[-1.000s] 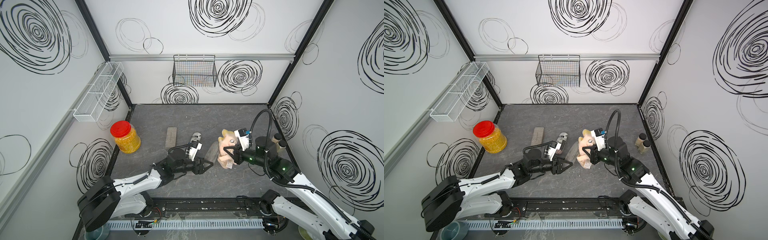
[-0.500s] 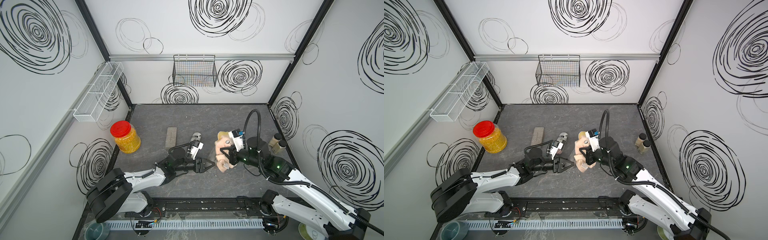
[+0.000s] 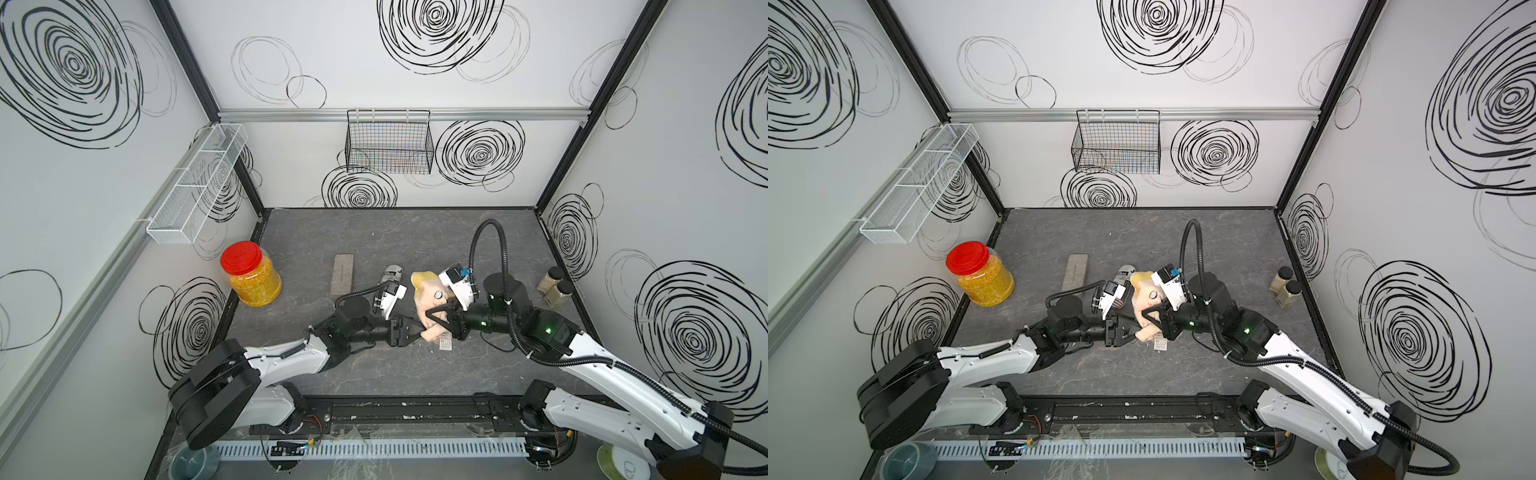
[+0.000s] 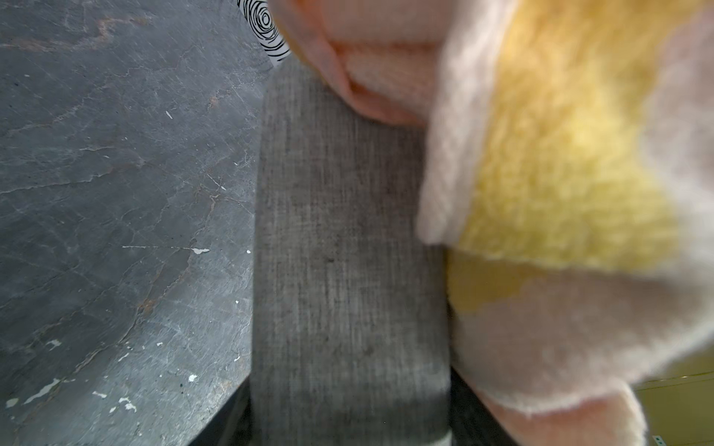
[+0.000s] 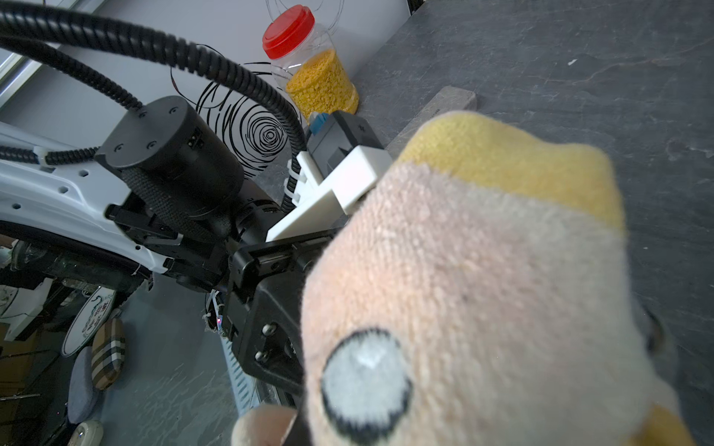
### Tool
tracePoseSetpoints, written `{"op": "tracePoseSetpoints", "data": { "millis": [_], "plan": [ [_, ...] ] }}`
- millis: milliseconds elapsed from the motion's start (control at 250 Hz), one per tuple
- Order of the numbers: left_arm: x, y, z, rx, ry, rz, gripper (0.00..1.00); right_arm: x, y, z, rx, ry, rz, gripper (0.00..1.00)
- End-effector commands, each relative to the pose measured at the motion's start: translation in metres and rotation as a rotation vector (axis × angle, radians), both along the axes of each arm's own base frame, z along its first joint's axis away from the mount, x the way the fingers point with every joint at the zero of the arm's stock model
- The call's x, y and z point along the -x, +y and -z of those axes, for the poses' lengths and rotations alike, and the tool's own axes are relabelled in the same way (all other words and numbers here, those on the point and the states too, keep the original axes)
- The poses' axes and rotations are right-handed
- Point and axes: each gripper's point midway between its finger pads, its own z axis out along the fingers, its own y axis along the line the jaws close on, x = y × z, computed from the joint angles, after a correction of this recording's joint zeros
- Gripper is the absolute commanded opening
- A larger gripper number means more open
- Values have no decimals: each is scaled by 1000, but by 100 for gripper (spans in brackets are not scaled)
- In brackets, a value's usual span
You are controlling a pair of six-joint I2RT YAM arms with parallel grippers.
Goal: Wipe the eyeglass case
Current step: Wipe the dirt from the eyeglass case.
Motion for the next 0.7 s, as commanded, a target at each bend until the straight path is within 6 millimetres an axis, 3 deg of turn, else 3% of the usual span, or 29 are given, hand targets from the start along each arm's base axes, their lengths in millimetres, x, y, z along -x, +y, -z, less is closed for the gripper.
{"op": "tracePoseSetpoints", "data": {
  "millis": [0,144,316,424,503,619,695],
  "plan": [
    [1,-4,-30,93,-112,23,59,-28,-23,2,75,-62,183,0],
    [4,-3,-36,121,-113,24,59,-77,-82,7,178,-71,566,0],
    [2,2,-48,163,-122,-7,58,-89,-114,2,42,-6,674,0],
    [3,6,-63,209,-151,-21,58,-85,-110,-1,-55,57,610,0],
    [3,8,-75,243,-174,-28,59,-74,-91,-7,-143,111,474,0],
    [3,9,-93,306,-189,-29,59,-42,-51,-53,-375,129,168,0],
    [1,10,-104,352,-180,-40,59,-31,-44,-86,-513,119,79,0]
  ]
}}
